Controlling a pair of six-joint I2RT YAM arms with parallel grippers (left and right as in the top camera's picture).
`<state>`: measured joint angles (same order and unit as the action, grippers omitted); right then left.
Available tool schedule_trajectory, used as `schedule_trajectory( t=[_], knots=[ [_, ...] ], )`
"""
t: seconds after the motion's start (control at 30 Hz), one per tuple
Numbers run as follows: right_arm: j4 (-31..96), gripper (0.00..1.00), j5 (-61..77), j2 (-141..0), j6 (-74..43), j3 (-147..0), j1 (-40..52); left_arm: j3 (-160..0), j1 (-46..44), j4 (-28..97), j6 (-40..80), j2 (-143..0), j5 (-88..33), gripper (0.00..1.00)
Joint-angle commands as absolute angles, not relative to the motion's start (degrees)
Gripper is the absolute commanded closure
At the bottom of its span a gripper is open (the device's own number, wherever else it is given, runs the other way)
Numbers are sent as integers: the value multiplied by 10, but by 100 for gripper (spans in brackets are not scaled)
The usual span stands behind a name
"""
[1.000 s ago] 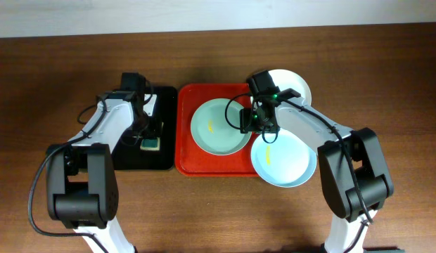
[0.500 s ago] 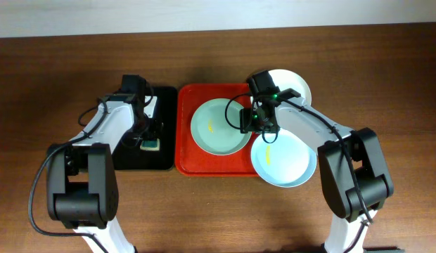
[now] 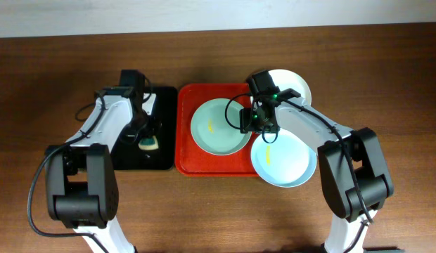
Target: Clean dirty plates on tray and stack at the side
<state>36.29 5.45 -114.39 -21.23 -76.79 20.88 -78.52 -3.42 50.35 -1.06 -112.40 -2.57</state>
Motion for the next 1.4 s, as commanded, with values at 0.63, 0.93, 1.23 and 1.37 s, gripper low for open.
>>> schedule_trajectory(
  t=[0.63, 0.93, 1.23, 1.37],
  knots=[
    [362, 35, 54, -1149, -215, -765, 210, -852, 40, 516, -269, -1073, -312, 100],
    [357, 30, 54, -1149, -215, -765, 210, -879, 77, 517, -116, -1072, -254, 100],
    [357, 30, 54, -1149, -215, -765, 210, -1055, 12, 647, 5, -1072, -23, 100],
    [357, 30, 54, -1149, -215, -765, 210, -1064, -23, 686, 9, -1076, 43, 100]
  ],
)
